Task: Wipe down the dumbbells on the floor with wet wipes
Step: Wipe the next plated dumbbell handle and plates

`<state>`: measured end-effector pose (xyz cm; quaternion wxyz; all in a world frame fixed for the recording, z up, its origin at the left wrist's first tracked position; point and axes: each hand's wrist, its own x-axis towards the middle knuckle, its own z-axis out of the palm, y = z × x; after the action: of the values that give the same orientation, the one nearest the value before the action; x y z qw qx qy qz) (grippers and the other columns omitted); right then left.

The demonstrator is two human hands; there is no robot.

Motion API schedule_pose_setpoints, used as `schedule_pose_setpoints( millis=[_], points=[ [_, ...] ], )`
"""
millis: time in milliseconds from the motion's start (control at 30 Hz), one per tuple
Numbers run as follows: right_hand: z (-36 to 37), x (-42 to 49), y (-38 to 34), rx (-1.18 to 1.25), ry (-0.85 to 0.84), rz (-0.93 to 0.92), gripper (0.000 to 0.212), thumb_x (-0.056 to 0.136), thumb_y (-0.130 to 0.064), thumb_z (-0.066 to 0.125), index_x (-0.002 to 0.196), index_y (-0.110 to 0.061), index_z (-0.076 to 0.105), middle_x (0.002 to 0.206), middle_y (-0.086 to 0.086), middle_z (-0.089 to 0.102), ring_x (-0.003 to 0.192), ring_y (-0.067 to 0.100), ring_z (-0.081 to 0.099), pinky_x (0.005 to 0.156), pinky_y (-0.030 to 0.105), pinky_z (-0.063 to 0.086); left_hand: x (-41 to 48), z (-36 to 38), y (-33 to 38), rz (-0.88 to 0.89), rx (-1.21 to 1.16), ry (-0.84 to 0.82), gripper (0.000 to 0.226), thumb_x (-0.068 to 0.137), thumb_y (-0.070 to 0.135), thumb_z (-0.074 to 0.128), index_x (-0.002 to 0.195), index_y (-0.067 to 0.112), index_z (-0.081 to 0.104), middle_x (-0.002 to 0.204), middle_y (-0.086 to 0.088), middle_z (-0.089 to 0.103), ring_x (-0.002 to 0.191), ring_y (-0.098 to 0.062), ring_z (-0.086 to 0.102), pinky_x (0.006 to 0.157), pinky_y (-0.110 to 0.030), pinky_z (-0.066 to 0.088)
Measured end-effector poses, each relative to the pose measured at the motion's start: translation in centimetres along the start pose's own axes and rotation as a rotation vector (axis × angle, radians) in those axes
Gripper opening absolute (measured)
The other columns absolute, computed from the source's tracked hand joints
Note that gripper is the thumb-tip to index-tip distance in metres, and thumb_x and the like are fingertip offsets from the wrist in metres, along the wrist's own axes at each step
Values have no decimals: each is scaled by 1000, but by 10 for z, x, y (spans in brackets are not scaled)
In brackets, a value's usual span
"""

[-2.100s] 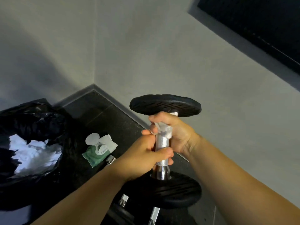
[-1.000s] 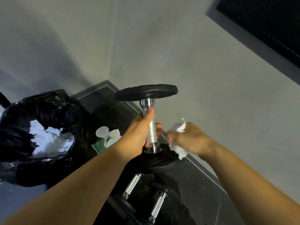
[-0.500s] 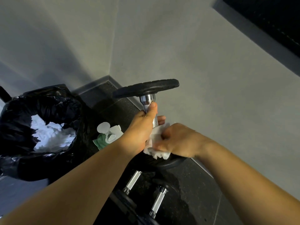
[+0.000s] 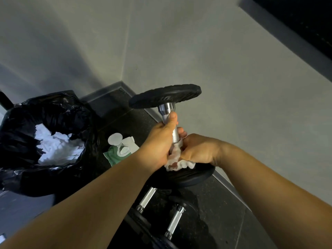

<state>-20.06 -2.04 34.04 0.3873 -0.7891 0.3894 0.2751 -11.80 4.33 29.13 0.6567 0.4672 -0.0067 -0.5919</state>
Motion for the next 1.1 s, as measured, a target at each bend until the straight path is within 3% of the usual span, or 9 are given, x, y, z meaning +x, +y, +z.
schedule_pose_setpoints(
  millis=[100, 200, 300, 367, 433, 800, 900, 1000, 1100],
  points=[
    [25, 7, -7, -385, 246, 229, 35, 81, -32, 67, 115, -23, 61, 124, -7, 59, 134, 19, 38, 117, 53, 13, 2, 3, -9, 22, 65, 60, 33, 92, 47, 51, 84, 16, 59, 82, -4, 62, 96, -27, 64, 100, -51, 46],
    [47, 19, -4, -522, 318, 291, 77, 85, -38, 63, 149, -26, 23, 152, -9, 33, 149, 21, -2, 115, 59, -3, 0, 4, -10, -9, 93, 76, 38, 95, 49, 46, 81, 15, 55, 80, -3, 60, 97, -27, 60, 102, -52, 44],
    [41, 19, -3, -373, 261, 236, 56, 84, -36, 65, 135, -21, 48, 143, -5, 46, 144, 21, 22, 117, 56, 5, -3, 4, -6, -57, 26, 87, 31, 93, 44, 52, 82, 15, 54, 80, -4, 58, 87, -25, 62, 97, -47, 49],
    [25, 12, -1, -172, 144, 145, 13, 78, -30, 70, 85, -20, 68, 92, -3, 69, 100, 16, 60, 111, 47, 33, -4, 4, 0, -98, -67, 83, 29, 91, 40, 59, 81, 13, 55, 74, -6, 55, 70, -21, 58, 85, -40, 51],
    [9, 5, 1, -115, -12, 32, 19, 78, -27, 71, 63, -20, 61, 66, -7, 62, 71, 12, 58, 92, 36, 51, -3, 2, 4, -133, -122, 29, 29, 89, 37, 63, 78, 11, 56, 67, -5, 53, 61, -18, 54, 72, -34, 50],
    [17, -10, 7, 62, 32, 35, 20, 68, -32, 74, 71, -17, 62, 72, -4, 61, 71, 10, 58, 75, 25, 50, -11, 6, 5, -133, -149, -53, 18, 81, 20, 57, 66, 10, 53, 57, -2, 46, 50, -14, 43, 55, -26, 39],
    [39, 3, 7, -127, 270, 229, 32, 77, -30, 66, 106, -16, 63, 105, -1, 64, 119, 18, 54, 110, 41, 31, -12, 11, -2, -171, -134, 36, 21, 86, 25, 64, 75, 10, 56, 64, -2, 51, 58, -15, 50, 67, -30, 47],
    [55, 16, 9, -495, 301, 358, 67, 82, -29, 67, 143, -21, 39, 153, -1, 32, 148, 20, -1, 117, 54, 0, -8, 13, -8, -170, -64, 80, 28, 89, 33, 63, 76, 9, 58, 72, -6, 56, 68, -19, 56, 83, -36, 49],
    [50, 16, 11, -420, 287, 282, 56, 83, -30, 66, 133, -14, 46, 141, 5, 44, 143, 22, 24, 116, 47, 22, -5, 13, -7, -155, -103, 105, 29, 90, 33, 62, 74, 10, 55, 60, -5, 57, 60, -18, 53, 71, -32, 47]
  ],
)
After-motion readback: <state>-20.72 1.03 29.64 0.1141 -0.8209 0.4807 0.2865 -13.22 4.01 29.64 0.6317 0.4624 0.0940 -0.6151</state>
